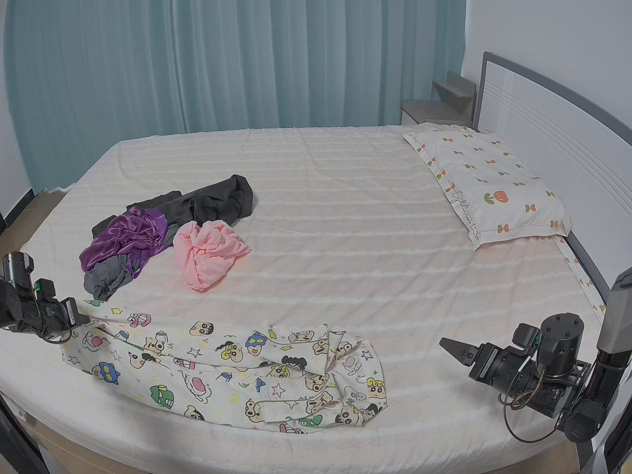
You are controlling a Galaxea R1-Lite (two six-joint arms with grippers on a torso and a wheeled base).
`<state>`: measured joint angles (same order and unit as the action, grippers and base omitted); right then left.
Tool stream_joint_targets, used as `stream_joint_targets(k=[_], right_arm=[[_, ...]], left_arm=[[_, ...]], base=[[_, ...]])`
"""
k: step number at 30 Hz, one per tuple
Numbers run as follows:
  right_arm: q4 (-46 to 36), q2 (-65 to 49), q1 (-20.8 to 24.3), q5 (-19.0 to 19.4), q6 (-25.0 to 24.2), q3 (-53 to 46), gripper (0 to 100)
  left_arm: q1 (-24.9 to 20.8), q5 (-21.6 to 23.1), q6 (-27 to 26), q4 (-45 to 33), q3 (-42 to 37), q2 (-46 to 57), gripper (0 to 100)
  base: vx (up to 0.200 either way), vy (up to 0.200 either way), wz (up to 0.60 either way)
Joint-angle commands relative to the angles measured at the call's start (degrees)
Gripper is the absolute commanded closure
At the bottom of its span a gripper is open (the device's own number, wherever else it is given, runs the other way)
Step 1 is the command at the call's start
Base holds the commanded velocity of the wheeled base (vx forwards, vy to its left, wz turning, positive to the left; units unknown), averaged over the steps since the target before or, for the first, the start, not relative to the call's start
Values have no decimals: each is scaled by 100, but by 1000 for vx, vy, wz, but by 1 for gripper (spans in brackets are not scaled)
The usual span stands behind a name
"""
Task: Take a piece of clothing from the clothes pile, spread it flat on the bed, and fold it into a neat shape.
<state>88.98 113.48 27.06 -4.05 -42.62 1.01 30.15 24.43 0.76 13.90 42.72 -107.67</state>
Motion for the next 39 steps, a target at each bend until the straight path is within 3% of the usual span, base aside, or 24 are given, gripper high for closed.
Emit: stream_joint_targets(k=[1, 3, 4, 7, 10, 18, 27, 39], right_arm=[[102, 7, -8, 0, -1, -101, 0], [102, 7, 1, 0, -1, -101, 0], [102, 7, -8, 0, -1, -101, 0], [102, -2, -26, 0, -1, -101, 0], [102, -2, -34, 0, 17, -101, 0], [102, 7, -34, 0, 17, -101, 0], [102, 25, -34, 0, 26, -101, 0], [102, 51, -17, 0, 26, -101, 0]], left_arm=[[-1547, -527, 355, -810, 53, 1072, 100], [-1916, -747, 584, -836, 79, 1151, 100], [-2549, -1177, 997, -827, 123, 1213, 100], [-3612, -1880, 1621, -836, 360, 1143, 100], [-4509, -2302, 2148, -845, 650, 809, 100], [-6003, -3085, 3097, -836, 1670, -518, 100], [-6803, -3225, 3774, -801, 2487, -1327, 100], [-7093, -3005, 3959, -748, 2707, -1432, 100]], base=[[0, 0, 0], [0, 0, 0], [0, 0, 0], [0, 0, 0], [0, 0, 0], [0, 0, 0], [0, 0, 0], [0, 0, 0]])
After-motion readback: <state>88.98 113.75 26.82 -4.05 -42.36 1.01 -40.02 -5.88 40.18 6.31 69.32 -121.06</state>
